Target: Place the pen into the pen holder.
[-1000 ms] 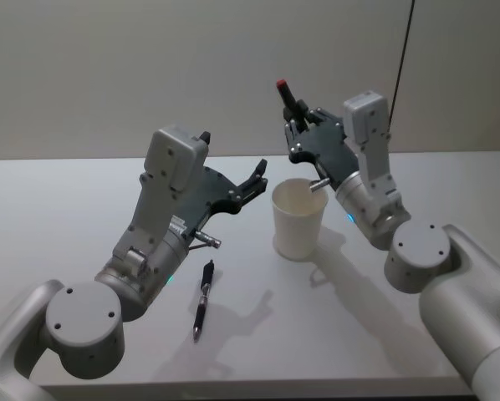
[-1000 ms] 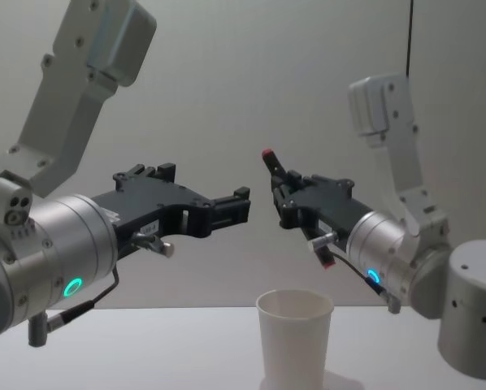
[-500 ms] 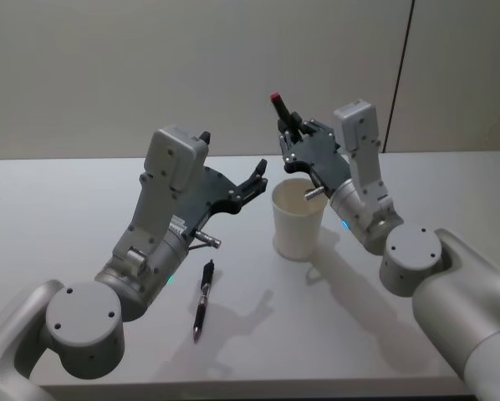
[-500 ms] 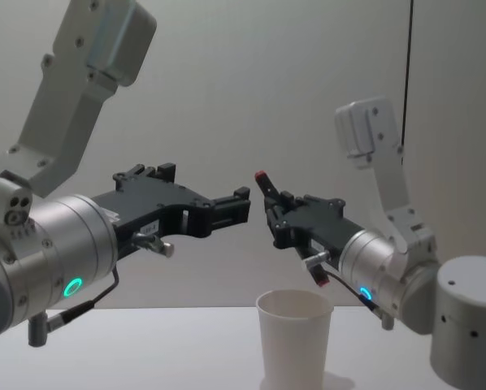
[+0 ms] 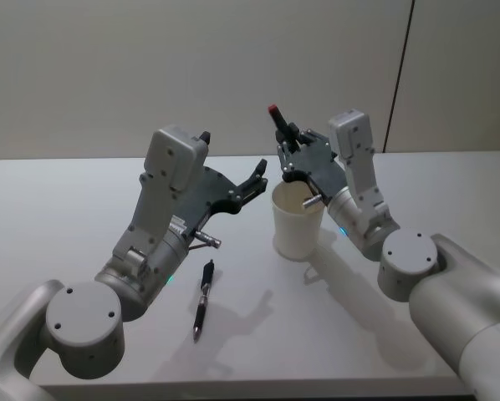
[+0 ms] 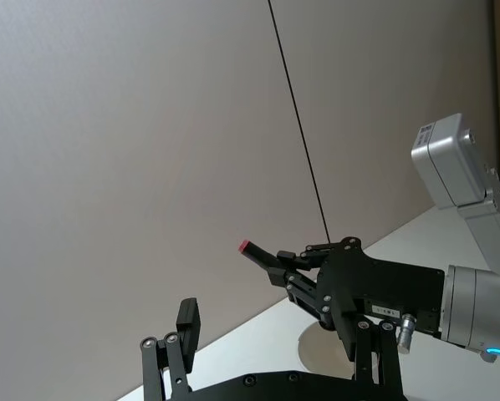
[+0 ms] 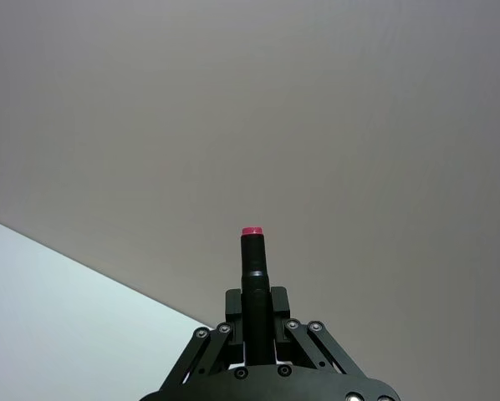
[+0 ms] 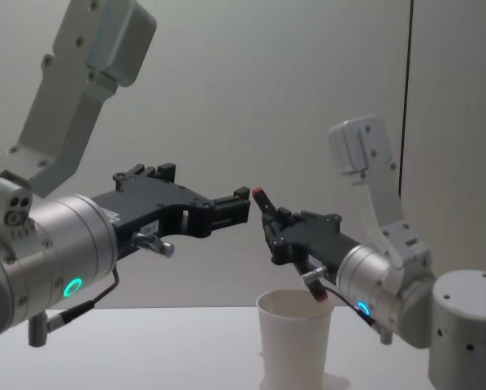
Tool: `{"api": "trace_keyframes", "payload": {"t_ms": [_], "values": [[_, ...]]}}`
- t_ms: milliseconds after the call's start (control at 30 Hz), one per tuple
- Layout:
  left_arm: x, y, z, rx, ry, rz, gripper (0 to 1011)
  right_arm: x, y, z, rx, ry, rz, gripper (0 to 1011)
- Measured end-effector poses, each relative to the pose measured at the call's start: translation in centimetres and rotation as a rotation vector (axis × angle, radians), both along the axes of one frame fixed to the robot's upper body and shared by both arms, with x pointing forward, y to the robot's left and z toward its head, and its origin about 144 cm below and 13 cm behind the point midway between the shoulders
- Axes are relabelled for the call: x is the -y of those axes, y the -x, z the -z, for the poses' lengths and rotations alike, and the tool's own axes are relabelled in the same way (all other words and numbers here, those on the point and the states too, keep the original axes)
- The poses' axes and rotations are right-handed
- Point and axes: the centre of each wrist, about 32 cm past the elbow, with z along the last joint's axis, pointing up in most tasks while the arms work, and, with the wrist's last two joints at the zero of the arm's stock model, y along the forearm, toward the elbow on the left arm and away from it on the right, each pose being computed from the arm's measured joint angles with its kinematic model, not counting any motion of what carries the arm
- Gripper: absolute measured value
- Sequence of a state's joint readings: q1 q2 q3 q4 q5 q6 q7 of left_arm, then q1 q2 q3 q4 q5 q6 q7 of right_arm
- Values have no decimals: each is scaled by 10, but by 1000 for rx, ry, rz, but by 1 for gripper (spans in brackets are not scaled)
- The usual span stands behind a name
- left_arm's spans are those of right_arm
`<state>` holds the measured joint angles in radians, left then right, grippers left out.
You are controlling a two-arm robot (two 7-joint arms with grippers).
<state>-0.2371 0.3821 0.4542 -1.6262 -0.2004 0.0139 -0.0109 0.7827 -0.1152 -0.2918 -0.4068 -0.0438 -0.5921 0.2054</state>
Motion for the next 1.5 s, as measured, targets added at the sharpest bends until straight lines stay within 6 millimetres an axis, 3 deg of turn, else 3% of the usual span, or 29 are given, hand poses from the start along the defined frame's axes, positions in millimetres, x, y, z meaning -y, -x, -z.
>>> {"api": "trace_keyframes", "payload": {"t_ms": [533, 1400, 1500], "values": [[0, 0, 0, 0, 0, 0, 1004, 0, 0, 8, -21, 8, -6, 193], [0, 0, 0, 0, 0, 0, 1004, -1, -2, 10, -30, 6, -6, 988], [0, 0, 0, 0, 0, 0, 1004, -1, -2, 10, -29, 3, -4, 1002]]}}
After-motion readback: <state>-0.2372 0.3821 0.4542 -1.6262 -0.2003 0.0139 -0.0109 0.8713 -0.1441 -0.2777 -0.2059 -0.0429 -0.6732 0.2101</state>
